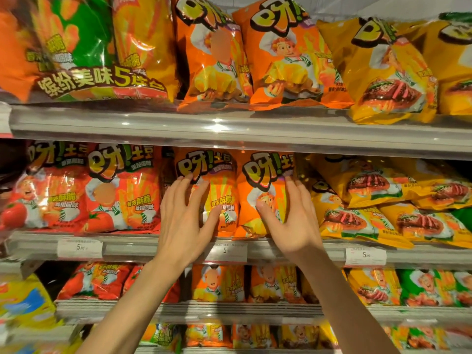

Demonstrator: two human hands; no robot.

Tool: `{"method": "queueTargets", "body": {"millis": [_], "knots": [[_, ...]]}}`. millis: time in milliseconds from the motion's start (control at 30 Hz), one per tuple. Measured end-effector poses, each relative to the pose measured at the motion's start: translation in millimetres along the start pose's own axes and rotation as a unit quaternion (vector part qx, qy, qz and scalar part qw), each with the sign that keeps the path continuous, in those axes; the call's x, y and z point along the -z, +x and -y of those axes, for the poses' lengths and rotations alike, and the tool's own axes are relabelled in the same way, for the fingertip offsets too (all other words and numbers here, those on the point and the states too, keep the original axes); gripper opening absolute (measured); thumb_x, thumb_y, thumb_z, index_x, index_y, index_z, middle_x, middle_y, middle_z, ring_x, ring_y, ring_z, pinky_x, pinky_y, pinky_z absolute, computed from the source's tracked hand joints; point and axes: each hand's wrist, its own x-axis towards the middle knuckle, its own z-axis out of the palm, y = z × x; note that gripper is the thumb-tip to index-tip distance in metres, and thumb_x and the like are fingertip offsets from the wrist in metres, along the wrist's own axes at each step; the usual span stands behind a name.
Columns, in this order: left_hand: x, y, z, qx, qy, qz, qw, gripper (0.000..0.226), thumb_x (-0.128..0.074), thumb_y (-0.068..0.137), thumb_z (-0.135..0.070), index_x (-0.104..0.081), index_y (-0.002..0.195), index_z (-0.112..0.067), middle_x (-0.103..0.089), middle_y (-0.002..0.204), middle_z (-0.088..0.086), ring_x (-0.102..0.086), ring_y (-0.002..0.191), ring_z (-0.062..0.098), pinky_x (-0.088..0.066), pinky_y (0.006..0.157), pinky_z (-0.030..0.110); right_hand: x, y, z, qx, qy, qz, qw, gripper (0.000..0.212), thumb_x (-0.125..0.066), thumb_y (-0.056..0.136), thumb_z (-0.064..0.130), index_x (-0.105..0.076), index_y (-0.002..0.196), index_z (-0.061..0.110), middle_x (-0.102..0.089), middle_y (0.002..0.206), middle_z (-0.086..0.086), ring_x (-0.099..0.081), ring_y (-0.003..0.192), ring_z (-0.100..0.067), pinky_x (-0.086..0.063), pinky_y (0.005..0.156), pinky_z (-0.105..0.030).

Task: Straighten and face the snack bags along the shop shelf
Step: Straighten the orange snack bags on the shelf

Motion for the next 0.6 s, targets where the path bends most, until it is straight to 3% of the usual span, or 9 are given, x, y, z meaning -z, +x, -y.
{"method": "queueTargets", "body": {"millis": [67, 133, 233, 367, 433, 533, 600], "knots": [[7.9, -2.4, 0.8, -0.024, -0.028, -0.025, 0.999, 0.053, -0.057, 0.096, -0.042, -0.054, 0.141, -0.014, -0.046, 0.147, 0.009, -0.038, 0.138, 0.028, -0.035, 0.111, 0.047, 3.4, -13.0, 1.3, 0.002, 0.031, -0.020, 0.999, 0.077, -0.054, 0.093, 0.062, -0.030, 0.155, 0.023, -0.025, 0.163, 0.001, -0.017, 0.151, -0.012, -0.016, 0.122, -0.032], [16.3, -6.5, -0.6, -0.034, -0.059, -0.036, 0.997, 0.047, -0.057, 0.096, -0.040, -0.058, 0.135, -0.013, -0.054, 0.135, 0.003, -0.048, 0.123, 0.020, -0.037, 0.104, 0.031, 4.8, -25.5, 4.0, -0.005, 0.049, -0.043, 0.998, 0.065, -0.062, 0.094, 0.050, -0.042, 0.149, 0.021, -0.039, 0.153, 0.005, -0.033, 0.143, -0.010, -0.029, 0.120, -0.035], [27.2, -18.5, -0.6, -0.027, -0.135, 0.005, 0.990, 0.042, -0.057, 0.098, -0.045, -0.057, 0.131, -0.020, -0.060, 0.116, -0.011, -0.054, 0.101, -0.001, -0.037, 0.089, 0.008, 5.4, -46.5, 3.4, -0.034, 0.088, -0.041, 0.995, 0.050, -0.065, 0.093, 0.037, -0.052, 0.140, 0.025, -0.052, 0.129, 0.017, -0.053, 0.119, 0.001, -0.045, 0.102, -0.024], [28.0, -38.6, 0.6, 0.058, -0.291, 0.093, 0.950, 0.027, -0.065, 0.096, -0.021, -0.060, 0.120, -0.034, -0.065, 0.110, -0.016, -0.065, 0.096, 0.008, -0.055, 0.077, 0.024, 6.7, -77.1, -10.9, -0.096, 0.142, -0.002, 0.985, 0.022, -0.062, 0.097, 0.029, -0.062, 0.119, 0.032, -0.071, 0.090, 0.022, -0.066, 0.080, 0.000, -0.051, 0.065, -0.019], [23.8, -50.8, 0.3, 0.090, -0.329, 0.112, 0.933, 0.027, -0.065, 0.096, -0.015, -0.062, 0.117, -0.032, -0.068, 0.104, -0.014, -0.066, 0.093, 0.010, -0.054, 0.076, 0.021, 5.8, -89.4, -19.6, -0.137, 0.161, 0.017, 0.977, 0.015, -0.060, 0.099, 0.028, -0.064, 0.110, 0.036, -0.073, 0.088, 0.018, -0.067, 0.081, -0.001, -0.048, 0.064, -0.015], [16.7, -72.4, -2.5, 0.133, -0.338, 0.129, 0.923, 0.024, -0.063, 0.098, -0.031, -0.060, 0.122, -0.033, -0.070, 0.098, -0.017, -0.069, 0.087, 0.005, -0.051, 0.071, 0.014, 9.0, -107.0, -33.9, -0.181, 0.185, 0.018, 0.966, 0.013, -0.062, 0.097, 0.025, -0.065, 0.103, 0.035, -0.073, 0.091, -0.004, -0.066, 0.083, -0.008, -0.048, 0.066, -0.010], [10.7, -85.8, -8.3, 0.167, -0.344, 0.128, 0.915, 0.022, -0.062, 0.096, -0.043, -0.060, 0.118, -0.040, -0.071, 0.099, -0.018, -0.070, 0.087, 0.006, -0.053, 0.070, 0.017, 15.7, -115.6, -46.0, -0.195, 0.172, 0.017, 0.966, 0.012, -0.063, 0.096, 0.030, -0.066, 0.106, 0.033, -0.073, 0.089, -0.001, -0.065, 0.080, -0.005, -0.047, 0.062, -0.007]]}}
